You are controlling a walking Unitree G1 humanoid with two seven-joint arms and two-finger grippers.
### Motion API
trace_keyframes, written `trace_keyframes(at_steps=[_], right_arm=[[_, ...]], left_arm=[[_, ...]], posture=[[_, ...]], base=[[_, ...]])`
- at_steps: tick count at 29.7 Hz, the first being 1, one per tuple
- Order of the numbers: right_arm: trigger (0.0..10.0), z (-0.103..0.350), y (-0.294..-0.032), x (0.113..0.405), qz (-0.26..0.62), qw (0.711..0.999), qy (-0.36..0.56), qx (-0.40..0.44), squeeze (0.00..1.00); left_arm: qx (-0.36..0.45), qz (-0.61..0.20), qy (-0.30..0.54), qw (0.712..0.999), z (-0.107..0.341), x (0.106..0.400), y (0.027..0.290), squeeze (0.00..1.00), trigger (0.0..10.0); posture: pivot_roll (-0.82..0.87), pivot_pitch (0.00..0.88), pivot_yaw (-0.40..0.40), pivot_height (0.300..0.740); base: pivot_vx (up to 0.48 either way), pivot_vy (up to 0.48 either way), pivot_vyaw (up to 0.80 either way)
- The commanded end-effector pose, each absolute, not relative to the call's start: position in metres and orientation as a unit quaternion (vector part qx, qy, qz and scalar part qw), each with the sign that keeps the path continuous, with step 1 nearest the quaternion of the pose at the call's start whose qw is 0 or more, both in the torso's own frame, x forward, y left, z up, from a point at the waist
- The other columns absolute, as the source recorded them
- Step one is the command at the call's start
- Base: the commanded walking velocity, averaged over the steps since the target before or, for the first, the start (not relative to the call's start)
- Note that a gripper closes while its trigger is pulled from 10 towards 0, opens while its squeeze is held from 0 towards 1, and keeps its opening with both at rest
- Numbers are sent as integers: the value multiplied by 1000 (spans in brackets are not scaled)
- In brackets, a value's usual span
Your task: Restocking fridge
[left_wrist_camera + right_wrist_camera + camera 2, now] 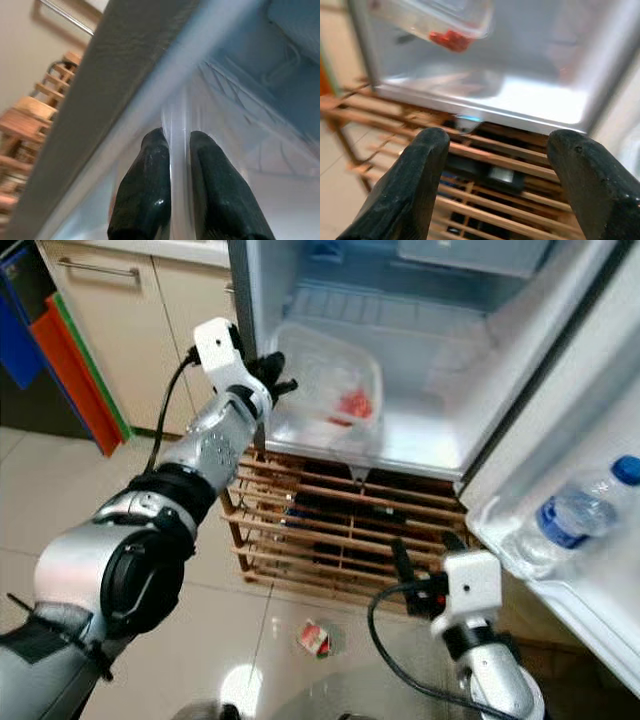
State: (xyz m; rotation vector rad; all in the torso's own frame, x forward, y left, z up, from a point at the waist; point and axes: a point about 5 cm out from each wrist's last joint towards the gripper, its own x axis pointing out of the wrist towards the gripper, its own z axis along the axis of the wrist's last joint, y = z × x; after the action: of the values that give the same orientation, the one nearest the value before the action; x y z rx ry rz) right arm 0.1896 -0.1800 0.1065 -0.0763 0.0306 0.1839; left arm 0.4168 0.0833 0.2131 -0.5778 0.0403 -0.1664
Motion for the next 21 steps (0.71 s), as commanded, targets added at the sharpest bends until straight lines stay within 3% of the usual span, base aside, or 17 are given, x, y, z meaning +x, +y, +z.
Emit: trace_keyframes(at_steps=[1,5,21], right_arm=[[10000,102,-187,185,80,995,35,-47,20],[10000,102,-187,186,82,995,37,-47,24],[10000,93,-191,191,93,993,49,-49,20]], left_arm=[[-306,-98,27,946,216,415,69,0,10000],[-314,-110,30,943,215,414,63,0,10000],[-350,-134,89,923,203,405,29,0,10000]], posture=[[-110,115,-38,740],[-111,112,-39,740],[-122,119,-45,740]], base=[[390,277,0],[392,276,0],[0,0,0]])
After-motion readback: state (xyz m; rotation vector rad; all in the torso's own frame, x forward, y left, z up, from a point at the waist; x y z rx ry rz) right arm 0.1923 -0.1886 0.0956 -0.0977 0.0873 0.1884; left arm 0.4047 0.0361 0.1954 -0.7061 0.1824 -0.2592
